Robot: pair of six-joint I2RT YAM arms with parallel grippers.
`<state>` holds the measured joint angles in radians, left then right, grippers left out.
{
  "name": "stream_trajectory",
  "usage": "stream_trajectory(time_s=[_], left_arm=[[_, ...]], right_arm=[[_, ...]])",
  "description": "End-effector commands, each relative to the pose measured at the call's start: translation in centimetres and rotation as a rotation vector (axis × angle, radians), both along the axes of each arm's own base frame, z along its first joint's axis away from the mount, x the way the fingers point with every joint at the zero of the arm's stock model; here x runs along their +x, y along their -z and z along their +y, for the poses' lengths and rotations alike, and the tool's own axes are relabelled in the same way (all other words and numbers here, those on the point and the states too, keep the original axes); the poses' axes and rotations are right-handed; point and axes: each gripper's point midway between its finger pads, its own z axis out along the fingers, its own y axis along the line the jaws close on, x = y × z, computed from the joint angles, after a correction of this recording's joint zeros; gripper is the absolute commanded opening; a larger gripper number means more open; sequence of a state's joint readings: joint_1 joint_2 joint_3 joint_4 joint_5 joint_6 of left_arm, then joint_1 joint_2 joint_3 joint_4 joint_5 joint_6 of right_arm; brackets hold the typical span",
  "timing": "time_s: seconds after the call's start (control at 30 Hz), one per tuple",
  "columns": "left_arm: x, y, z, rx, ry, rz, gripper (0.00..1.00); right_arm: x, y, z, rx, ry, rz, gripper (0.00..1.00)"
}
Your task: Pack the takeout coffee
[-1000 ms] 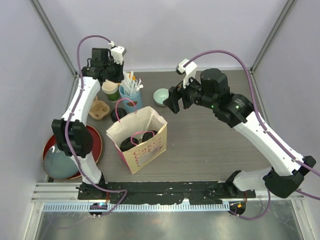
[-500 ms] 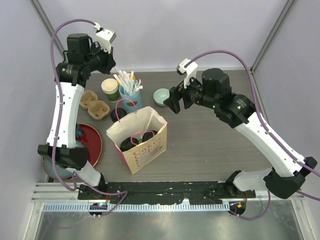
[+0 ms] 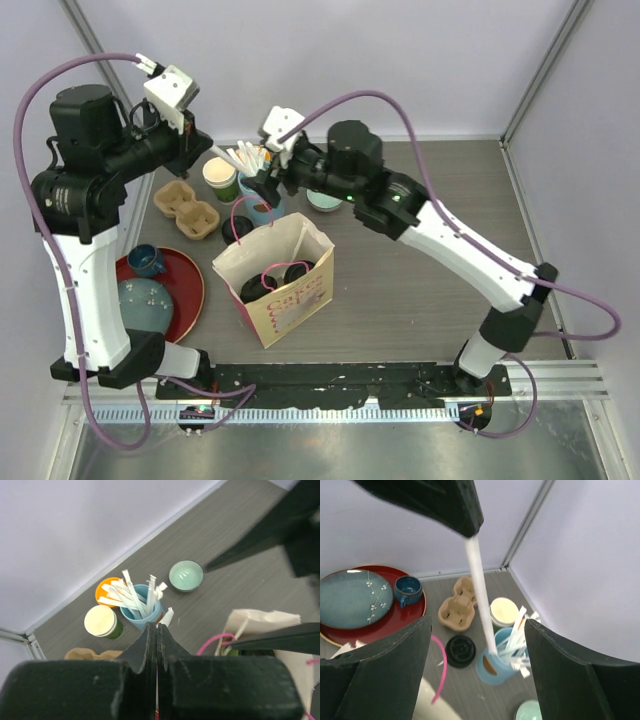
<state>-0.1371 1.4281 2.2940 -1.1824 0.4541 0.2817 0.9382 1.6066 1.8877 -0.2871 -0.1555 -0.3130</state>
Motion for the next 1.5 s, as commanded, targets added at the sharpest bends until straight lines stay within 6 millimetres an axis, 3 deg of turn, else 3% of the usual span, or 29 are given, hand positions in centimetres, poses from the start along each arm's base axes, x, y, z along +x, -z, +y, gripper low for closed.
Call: stream_trajectory(time_s=[0.0,0.17,0.2,0.23,0.3,0.37,0.4,0.47,0.5,0.57,0.63,0.67,0.7,0.73,0.8,0.87,0.9,0.93,1.0,1.17,1.2,1.23,1.3,1.33,1.47], left_arm=[[-2.9,0.7,-1.3,-0.023,0.099,0.061,0.0],[-4.1,0.7,-2.1,-0.048,0.15,0.08,0.0],[-4.1,0.7,-2.2,-0.049,0.153,0.081,0.0],[-4.3,0.6,-2.3,-0.052,0.16,0.081,0.0],[-4.4,0.6,-2.3,-0.05,0.164,0.078,0.0],[-4.4,0.7,-2.2,-0.045,0.163,0.075,0.0],[-4.4,0.5,-2.2,-0.043,0.161,0.07,0.0],[-4.3,0.5,-2.1,-0.041,0.153,0.068,0.01],[-4.2,0.4,-2.0,-0.042,0.148,0.062,0.21],[-4.0,0.2,-1.9,-0.044,0.133,0.055,0.43],[-3.6,-0.2,-1.5,-0.052,0.098,0.042,0.76],[-3.4,-0.4,-1.3,-0.052,0.08,0.035,0.9],[-2.6,-0.3,-0.6,-0.043,0.031,0.027,0.99],[-2.2,-0.2,-0.2,-0.039,0.0,0.027,1.0],[-1.0,0.1,0.7,-0.043,-0.075,0.026,1.0],[-0.1,0.5,1.9,-0.041,-0.151,0.032,1.0],[0.3,1.0,2.2,-0.043,-0.166,0.041,1.0],[0.5,1.4,2.5,-0.053,-0.185,0.055,1.0],[1.1,2.5,3.6,-0.059,-0.227,0.077,1.0],[3.0,5.7,7.0,-0.09,-0.358,0.13,1.0],[3.3,7.5,7.3,-0.091,-0.37,0.173,1.0],[3.3,8.1,7.5,-0.099,-0.373,0.185,1.0],[3.4,9.7,7.8,-0.124,-0.376,0.224,1.0],[3.4,10.2,7.8,-0.131,-0.374,0.236,1.0],[3.2,11.1,8.5,-0.133,-0.391,0.249,1.0]], right_arm=[[1.0,-4.1,3.2,0.087,-0.013,-0.174,0.8],[2.1,-4.3,5.5,0.111,-0.009,-0.181,0.74],[2.8,-3.3,6.3,0.097,-0.007,-0.169,0.7],[2.9,-3.7,6.3,0.104,0.002,-0.171,0.64],[3.2,-3.4,6.7,0.1,0.006,-0.161,0.37],[3.3,-3.2,6.8,0.103,0.008,-0.152,0.19],[3.2,-3.1,6.8,0.103,0.008,-0.148,0.05],[3.4,-3.7,5.9,0.125,0.041,-0.147,0.01],[3.3,-4.1,5.5,0.141,0.054,-0.144,0.01],[3.3,-5.4,3.9,0.176,0.105,-0.149,0.01],[3.9,-6.0,2.1,0.202,0.194,-0.128,0.01],[3.4,-7.5,0.5,0.233,0.218,-0.134,0.01],[3.4,-8.0,-0.5,0.247,0.253,-0.127,0.01],[3.1,-8.1,-1.3,0.256,0.266,-0.111,0.01],[1.8,-10.2,-4.3,0.312,0.3,-0.1,0.01],[0.9,-9.5,-5.6,0.317,0.308,-0.041,0.01],[-0.6,-11.1,-7.9,0.362,0.31,-0.037,0.01],[-0.9,-9.6,-8.3,0.352,0.312,0.022,0.01],[-3.2,-10.3,-10.6,0.391,0.282,0.06,0.01],[-7.2,-4.5,-9.1,0.34,0.101,0.325,0.01],[-7.3,-3.7,-8.9,0.345,0.099,0.359,0.01],[-7.6,-1.7,-8.1,0.321,0.071,0.401,0.01],[-7.8,-0.3,-7.1,0.337,0.046,0.46,0.01],[-7.5,2.2,-6.4,0.307,0.052,0.499,0.01],[-7.0,5.8,-4.1,0.274,0.027,0.567,0.01]])
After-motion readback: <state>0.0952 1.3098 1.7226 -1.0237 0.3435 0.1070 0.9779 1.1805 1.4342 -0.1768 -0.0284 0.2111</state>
